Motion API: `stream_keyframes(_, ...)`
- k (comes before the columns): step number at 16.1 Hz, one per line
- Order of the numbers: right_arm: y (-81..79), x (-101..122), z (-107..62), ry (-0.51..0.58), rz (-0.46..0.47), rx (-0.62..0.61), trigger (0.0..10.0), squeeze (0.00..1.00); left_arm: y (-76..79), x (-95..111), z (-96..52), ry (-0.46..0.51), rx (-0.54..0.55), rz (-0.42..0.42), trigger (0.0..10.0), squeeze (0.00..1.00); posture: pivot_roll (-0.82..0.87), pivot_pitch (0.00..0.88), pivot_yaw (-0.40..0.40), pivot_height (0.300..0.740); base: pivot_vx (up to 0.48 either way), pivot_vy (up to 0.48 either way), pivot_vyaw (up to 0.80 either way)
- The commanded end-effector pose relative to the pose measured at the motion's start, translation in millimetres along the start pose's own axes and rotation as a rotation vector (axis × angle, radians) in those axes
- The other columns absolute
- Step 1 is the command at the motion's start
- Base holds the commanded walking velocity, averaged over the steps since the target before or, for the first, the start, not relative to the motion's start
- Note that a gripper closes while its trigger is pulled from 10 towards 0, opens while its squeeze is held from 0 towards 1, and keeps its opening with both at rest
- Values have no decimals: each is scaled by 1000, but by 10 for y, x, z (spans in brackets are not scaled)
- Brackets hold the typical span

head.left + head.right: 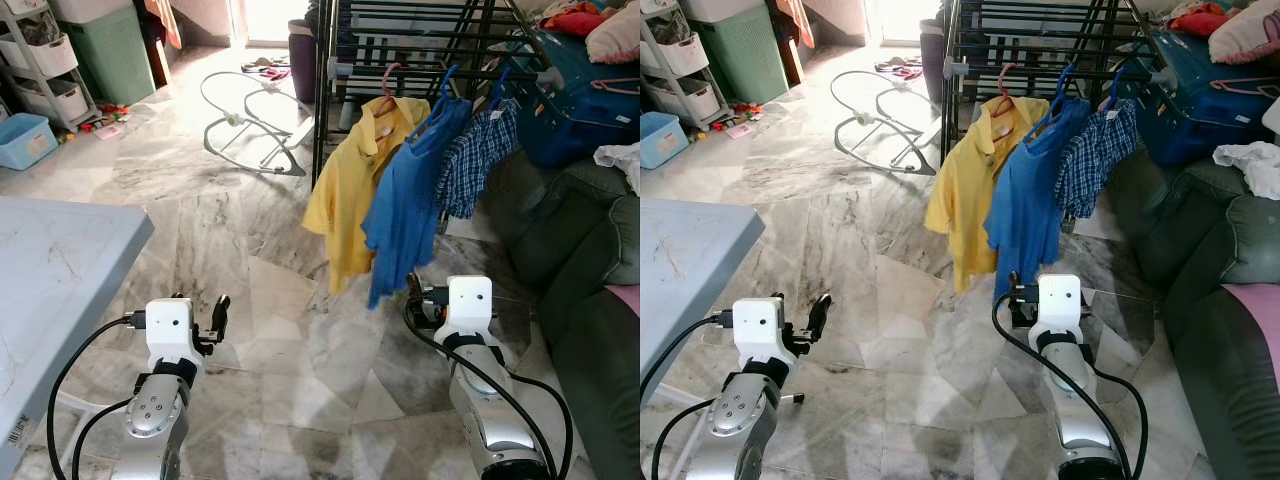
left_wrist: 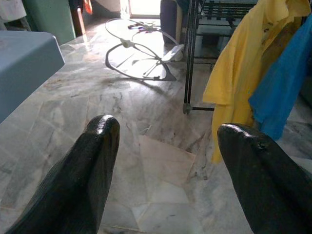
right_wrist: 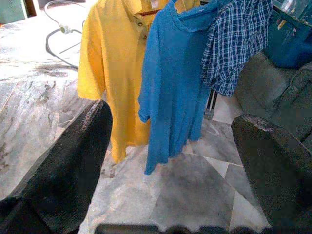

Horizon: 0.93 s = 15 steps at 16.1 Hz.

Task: Hang hanger

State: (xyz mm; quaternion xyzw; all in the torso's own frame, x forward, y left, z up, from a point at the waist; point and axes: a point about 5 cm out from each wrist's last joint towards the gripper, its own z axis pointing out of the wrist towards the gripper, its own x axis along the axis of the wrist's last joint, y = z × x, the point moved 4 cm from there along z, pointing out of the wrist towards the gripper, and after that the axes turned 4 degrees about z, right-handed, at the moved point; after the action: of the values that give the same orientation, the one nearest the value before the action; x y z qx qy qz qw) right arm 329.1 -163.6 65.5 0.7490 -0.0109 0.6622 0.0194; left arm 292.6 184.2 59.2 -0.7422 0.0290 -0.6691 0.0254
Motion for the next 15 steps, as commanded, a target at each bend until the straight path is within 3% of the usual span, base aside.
stream_keyframes(1,2,12,-12,8,6,-4,10000,0,-5,-40,-14,-11,7,0,10000,0,-93,69,-21,740,0,0,0)
stream_keyframes(8,2,12,-12,8,6,-4,10000,0,-5,-40,-14,-11,7,0,10000,0,-93,69,-21,740,0,0,0)
stream_keyframes(9,-1,10,-16,7,4,2,10000,0,3,-49,-18,-12,9,0,10000,0,0,0,0,740,0,0,0)
stream_keyframes(10,-24,39,187,-3,41,25,10000,0,111,-30,187,13,-32,-10,10000,0,-90,0,-36,740,0,0,0)
stream_keyframes(11,-19,52,254,-7,58,28,10000,0,126,-64,266,2,-55,-6,10000,0,-90,0,-36,740,0,0,0)
stream_keyframes(13,-5,28,225,-11,51,24,10000,0,29,-244,213,-50,-75,68,10000,0,-94,0,-46,740,0,0,0)
stream_keyframes(15,-23,40,194,1,31,39,10000,0,-130,-212,216,-46,-71,110,10000,0,-100,0,-49,740,0,0,0)
